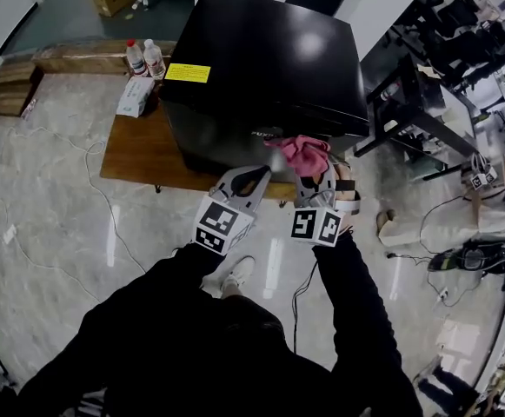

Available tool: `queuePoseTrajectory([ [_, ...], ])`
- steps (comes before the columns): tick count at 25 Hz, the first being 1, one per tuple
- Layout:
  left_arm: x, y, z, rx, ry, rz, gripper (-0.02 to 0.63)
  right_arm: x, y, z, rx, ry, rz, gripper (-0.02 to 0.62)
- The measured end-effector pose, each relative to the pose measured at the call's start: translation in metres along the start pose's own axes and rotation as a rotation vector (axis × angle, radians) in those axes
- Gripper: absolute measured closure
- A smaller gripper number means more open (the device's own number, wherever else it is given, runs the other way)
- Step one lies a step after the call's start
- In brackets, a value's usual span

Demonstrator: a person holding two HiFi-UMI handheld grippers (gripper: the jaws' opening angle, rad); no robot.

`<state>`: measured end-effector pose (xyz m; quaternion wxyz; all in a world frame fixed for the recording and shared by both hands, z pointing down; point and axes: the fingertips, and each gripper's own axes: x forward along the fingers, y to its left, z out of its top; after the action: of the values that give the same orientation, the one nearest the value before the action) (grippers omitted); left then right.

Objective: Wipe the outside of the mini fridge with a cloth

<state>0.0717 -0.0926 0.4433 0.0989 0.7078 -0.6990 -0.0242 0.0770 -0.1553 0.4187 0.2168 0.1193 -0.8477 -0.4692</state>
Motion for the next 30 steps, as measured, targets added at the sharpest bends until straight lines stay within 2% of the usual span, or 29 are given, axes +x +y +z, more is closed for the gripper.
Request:
queuePoseTrajectory([
  [13,0.017,0.001,-0.043,-0.004,0.029,0.083,0.601,0.015,0.059,-0.043,-0.01,-0.027,0.145,0.466],
  [18,0.025,0.002,-0.076,0.01,0.065,0.096,0.601,0.026,0.091,-0.063,0.0,-0.013,0.207,0.468],
  [25,0.038,0.012,-0.129,-0.031,0.096,0.118,0.601,0.045,0.15,-0.097,0.011,0.036,0.327,0.469],
  [30,0.044,0.015,-0.164,-0.032,0.161,0.139,0.601,0.055,0.195,-0.121,0.007,0.081,0.427,0.469],
])
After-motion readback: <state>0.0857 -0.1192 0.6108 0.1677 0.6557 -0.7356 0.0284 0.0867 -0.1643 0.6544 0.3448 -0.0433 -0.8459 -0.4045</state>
